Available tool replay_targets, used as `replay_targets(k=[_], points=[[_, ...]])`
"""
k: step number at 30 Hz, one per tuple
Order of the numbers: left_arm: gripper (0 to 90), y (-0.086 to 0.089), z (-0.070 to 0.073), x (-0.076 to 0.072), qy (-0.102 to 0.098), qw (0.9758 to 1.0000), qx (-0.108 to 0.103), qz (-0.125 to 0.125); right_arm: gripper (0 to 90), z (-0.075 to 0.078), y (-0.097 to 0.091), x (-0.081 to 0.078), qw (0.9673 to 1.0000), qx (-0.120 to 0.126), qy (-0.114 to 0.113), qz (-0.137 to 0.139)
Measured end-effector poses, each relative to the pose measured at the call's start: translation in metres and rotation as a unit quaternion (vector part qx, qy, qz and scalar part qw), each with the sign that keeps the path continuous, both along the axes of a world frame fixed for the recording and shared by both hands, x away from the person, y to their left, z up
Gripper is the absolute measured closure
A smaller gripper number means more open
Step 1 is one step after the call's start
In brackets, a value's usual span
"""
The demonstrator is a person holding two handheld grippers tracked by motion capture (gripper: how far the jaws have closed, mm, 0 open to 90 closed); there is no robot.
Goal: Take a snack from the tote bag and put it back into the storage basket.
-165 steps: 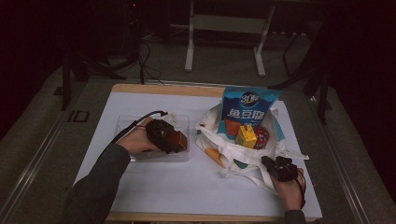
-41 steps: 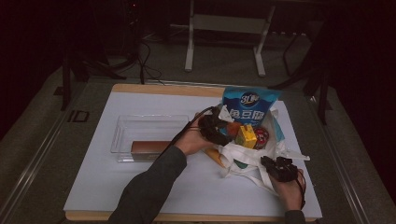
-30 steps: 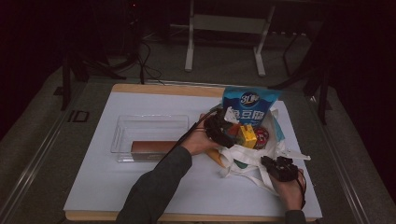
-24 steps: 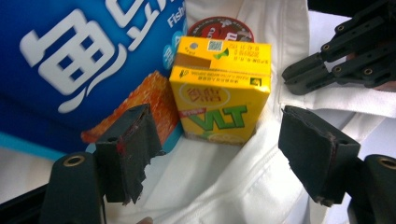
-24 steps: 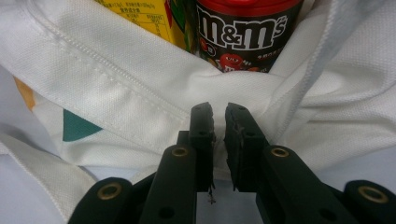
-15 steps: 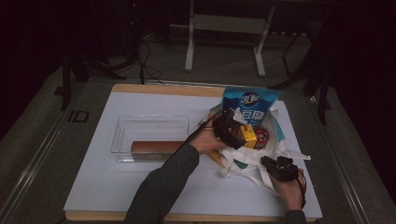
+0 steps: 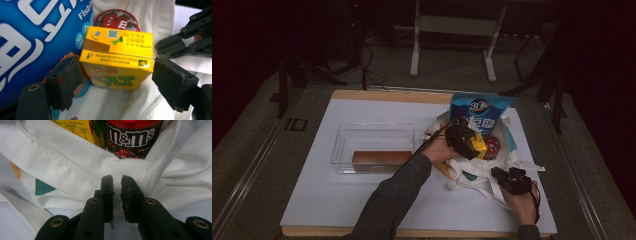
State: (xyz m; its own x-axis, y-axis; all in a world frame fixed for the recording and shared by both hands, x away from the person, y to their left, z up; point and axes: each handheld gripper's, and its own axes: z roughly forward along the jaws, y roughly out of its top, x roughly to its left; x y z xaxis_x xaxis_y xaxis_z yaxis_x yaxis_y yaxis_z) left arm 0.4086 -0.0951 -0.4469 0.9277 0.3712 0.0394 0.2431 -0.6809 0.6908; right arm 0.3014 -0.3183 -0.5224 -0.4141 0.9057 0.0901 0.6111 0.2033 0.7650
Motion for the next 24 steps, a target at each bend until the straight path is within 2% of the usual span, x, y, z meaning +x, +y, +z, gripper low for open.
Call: replay_targets(k=[3,8,15,19,24], points=[[20.6,-0.001,-0.003,0.003,0.004,1.0,-0.002,0.004,79.9,0.0,0.0,0.0,1.0,0.001,0.0,0.001],[19.4,-0.004,-0.006,0.006,0.012,0.9999,-0.006,-0.004,79.9,0.0,0.0,0.0,1.0,0.001,0.0,0.001],[19.9,-0.018,-0.009,0.007,0.005,0.9996,0.024,-0.016,79.8,0.0,-0.001,0.0,1.0,0.003,0.001,0.001],[22.2,-0.019,-0.009,0.01,0.011,0.9994,0.027,-0.019,79.7,0.0,-0.001,0.0,1.0,0.005,0.001,0.002],[22.7,-0.023,-0.012,0.009,0.006,0.9988,0.044,-0.021,79.6,0.0,-0.001,0.0,1.0,0.004,0.001,0.002]])
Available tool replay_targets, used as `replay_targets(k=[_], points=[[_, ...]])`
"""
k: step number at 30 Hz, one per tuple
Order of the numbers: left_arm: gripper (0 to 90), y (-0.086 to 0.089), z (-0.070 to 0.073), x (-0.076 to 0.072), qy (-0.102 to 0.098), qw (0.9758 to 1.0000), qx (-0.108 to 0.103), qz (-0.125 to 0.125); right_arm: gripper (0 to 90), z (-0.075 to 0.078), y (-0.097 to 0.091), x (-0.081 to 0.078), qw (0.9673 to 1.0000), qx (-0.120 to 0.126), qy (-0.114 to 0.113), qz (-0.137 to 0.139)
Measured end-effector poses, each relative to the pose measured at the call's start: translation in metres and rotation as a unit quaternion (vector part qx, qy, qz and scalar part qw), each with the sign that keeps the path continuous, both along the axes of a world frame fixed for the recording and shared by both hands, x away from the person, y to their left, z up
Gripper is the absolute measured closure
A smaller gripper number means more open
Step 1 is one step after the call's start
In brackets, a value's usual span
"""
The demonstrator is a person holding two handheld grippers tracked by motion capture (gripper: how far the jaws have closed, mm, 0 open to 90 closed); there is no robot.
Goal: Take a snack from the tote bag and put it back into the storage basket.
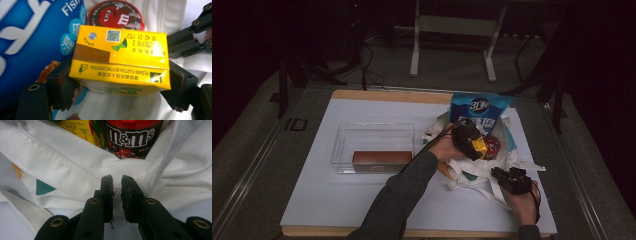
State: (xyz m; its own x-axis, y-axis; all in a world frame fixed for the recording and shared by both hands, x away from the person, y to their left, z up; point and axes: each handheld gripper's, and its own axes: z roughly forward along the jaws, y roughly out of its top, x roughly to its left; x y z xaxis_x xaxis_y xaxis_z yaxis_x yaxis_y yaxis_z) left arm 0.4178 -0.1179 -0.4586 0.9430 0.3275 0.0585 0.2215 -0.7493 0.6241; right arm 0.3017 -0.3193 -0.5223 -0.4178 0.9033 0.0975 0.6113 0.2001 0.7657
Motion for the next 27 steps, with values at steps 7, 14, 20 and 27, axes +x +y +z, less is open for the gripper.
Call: replay_targets(k=[7,14,20,27], points=[[25.4,-0.0024,-0.003,0.0007,-0.003,1.0,0.007,0.002,79.5,-0.0001,0.0,0.0,1.0,-0.001,0.0,0.0],[27.0,-0.0035,-0.0044,-0.0009,-0.002,0.9999,0.013,0.002,79.4,-0.0003,-0.0002,0.0,1.0,0.0,0.0,0.0],[28.3,-0.0018,-0.0047,-0.0031,0.0,0.9999,0.008,0.009,79.4,-0.0005,-0.0001,0.0,1.0,0.0,0.001,0.001],[28.5,-0.0019,-0.0039,-0.0035,0.004,0.9998,0.008,0.018,79.4,-0.0009,-0.0004,-0.0001,1.0,0.002,0.0,0.0]])
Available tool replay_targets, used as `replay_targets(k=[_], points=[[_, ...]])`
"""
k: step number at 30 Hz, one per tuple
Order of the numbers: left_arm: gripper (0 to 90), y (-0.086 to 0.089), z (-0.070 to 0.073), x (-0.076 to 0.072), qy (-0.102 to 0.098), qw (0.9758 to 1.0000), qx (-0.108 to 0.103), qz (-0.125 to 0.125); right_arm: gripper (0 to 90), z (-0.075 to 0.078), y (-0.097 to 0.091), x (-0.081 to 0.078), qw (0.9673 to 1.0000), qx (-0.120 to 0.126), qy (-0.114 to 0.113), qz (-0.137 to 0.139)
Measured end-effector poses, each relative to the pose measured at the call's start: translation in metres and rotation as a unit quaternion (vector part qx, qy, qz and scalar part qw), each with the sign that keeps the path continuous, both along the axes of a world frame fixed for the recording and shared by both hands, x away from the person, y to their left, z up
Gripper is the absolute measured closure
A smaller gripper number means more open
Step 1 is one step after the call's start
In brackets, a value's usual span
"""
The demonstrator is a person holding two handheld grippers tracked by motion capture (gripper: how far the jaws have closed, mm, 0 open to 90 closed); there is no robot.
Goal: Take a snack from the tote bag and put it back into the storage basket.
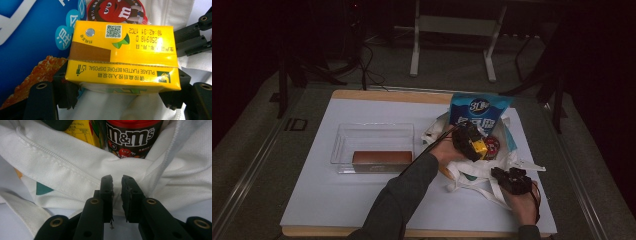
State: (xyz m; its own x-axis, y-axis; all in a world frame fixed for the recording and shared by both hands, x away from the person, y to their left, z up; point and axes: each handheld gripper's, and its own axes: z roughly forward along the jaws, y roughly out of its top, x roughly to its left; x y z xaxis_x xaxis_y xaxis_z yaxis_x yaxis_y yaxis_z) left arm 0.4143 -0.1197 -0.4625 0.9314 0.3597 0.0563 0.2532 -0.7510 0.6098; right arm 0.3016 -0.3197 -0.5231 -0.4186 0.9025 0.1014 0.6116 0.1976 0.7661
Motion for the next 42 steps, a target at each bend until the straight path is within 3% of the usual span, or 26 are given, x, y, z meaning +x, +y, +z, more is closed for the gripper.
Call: replay_targets(k=[10,20,29,34,42], points=[[28.6,0.006,0.013,0.0,0.0,0.9999,-0.015,0.007,79.4,0.0,0.0,0.0,1.0,0.003,0.0,0.0],[28.5,0.011,0.028,-0.005,-0.01,0.9998,-0.015,0.012,79.3,0.0,0.0,0.0,1.0,0.0,0.0,0.0],[28.5,0.023,0.044,-0.007,-0.012,0.9989,-0.039,0.021,79.3,0.0,0.0,0.0,1.0,0.001,-0.001,0.0],[28.4,0.028,0.052,-0.008,-0.02,0.9991,-0.032,0.018,79.3,0.0,0.0,0.0,1.0,0.0,-0.001,-0.001],[28.5,0.038,0.068,-0.01,-0.031,0.9985,-0.039,0.021,79.3,0.0,0.0,0.0,1.0,0.001,-0.001,-0.001]])
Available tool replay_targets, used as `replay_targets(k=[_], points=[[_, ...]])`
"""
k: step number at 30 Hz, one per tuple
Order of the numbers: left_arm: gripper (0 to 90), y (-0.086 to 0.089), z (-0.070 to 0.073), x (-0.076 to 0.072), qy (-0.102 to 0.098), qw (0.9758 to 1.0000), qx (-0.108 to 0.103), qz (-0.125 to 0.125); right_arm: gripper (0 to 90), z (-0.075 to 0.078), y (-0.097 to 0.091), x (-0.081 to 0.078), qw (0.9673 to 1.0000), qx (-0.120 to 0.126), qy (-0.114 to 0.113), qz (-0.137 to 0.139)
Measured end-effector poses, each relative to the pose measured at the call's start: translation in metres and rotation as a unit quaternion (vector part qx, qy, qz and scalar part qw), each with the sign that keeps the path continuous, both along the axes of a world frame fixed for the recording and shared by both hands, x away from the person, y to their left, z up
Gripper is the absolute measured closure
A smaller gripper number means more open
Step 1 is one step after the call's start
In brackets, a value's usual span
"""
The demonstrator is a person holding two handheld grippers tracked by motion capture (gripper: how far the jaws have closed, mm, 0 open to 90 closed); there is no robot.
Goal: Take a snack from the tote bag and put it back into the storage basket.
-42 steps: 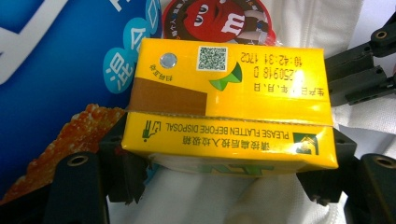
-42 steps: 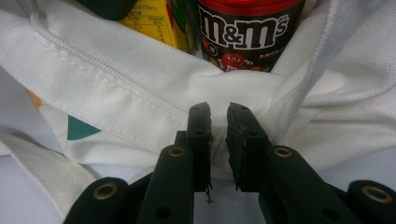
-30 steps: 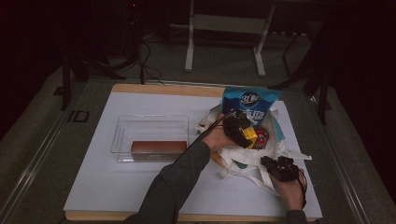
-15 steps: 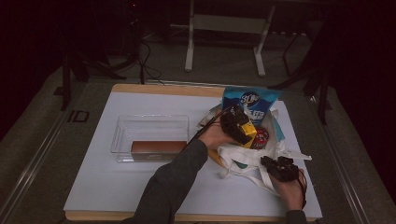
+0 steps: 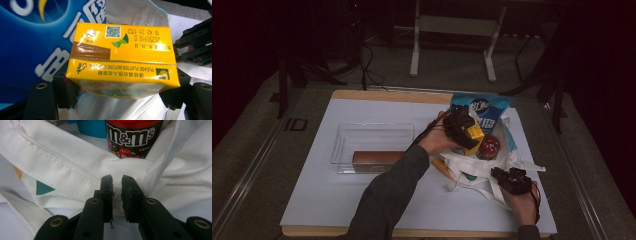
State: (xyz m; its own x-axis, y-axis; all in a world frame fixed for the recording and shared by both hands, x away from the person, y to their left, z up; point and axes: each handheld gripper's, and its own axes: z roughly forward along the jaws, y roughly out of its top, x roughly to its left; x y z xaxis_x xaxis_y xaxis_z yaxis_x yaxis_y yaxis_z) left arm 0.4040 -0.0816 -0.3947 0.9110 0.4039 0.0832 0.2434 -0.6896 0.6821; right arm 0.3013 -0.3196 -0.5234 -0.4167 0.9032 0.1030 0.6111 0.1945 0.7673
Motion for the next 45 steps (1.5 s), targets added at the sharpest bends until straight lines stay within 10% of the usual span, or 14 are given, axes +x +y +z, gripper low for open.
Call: replay_targets(k=[45], points=[[28.5,0.062,0.041,-0.004,-0.029,0.9992,-0.018,0.021,79.3,0.0,-0.001,0.0,1.0,0.003,0.0,0.0]])
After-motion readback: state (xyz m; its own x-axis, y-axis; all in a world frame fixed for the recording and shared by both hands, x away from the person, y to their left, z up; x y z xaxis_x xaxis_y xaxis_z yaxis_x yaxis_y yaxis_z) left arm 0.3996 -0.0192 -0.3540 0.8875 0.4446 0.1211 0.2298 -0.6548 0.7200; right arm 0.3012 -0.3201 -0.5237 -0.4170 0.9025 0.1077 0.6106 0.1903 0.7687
